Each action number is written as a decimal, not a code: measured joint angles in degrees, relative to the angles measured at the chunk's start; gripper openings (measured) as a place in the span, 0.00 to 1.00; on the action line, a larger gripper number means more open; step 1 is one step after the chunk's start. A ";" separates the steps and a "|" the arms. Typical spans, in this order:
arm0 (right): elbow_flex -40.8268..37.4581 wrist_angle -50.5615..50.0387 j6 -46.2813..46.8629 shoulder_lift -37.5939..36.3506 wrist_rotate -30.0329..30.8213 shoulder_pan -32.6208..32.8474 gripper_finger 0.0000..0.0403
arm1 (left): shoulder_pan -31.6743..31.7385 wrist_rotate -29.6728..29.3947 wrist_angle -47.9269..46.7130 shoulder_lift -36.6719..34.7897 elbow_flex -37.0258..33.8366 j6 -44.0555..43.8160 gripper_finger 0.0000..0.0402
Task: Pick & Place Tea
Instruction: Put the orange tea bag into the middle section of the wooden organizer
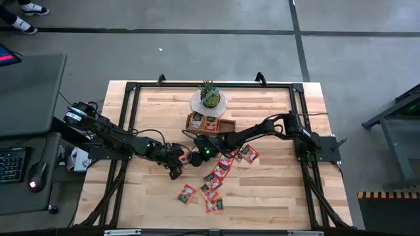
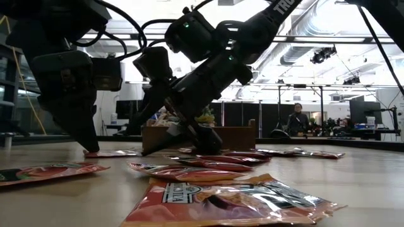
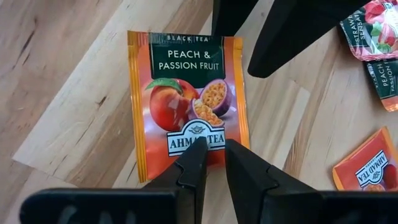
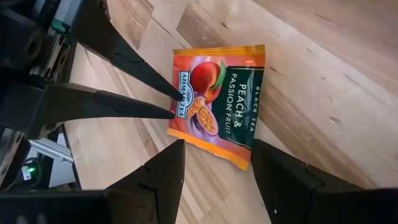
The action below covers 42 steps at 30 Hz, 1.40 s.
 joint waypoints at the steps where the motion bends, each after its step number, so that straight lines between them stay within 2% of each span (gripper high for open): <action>1: 0.12 0.17 0.13 0.23 -0.54 0.00 0.45 | -0.02 -0.02 0.50 0.00 0.00 0.20 0.15; 6: 2.26 -0.14 0.67 2.39 -2.80 0.30 0.45 | -0.02 -0.14 1.62 0.02 0.00 0.20 0.15; 15: 3.39 -0.59 -0.04 2.84 -2.62 0.57 0.44 | -0.02 -0.35 1.75 0.02 0.00 0.20 0.15; 19: 3.46 -2.68 -0.79 2.86 -1.47 0.74 0.36 | -0.02 -0.18 1.76 0.00 0.00 0.20 0.15; 29: 3.43 -4.15 -3.53 2.84 -2.01 0.79 0.02 | -0.02 -0.08 1.82 0.00 0.02 0.20 0.15; 42: 3.00 -12.04 -11.14 -2.42 3.67 0.74 0.00 | -0.01 -0.39 1.49 0.05 0.02 1.22 0.15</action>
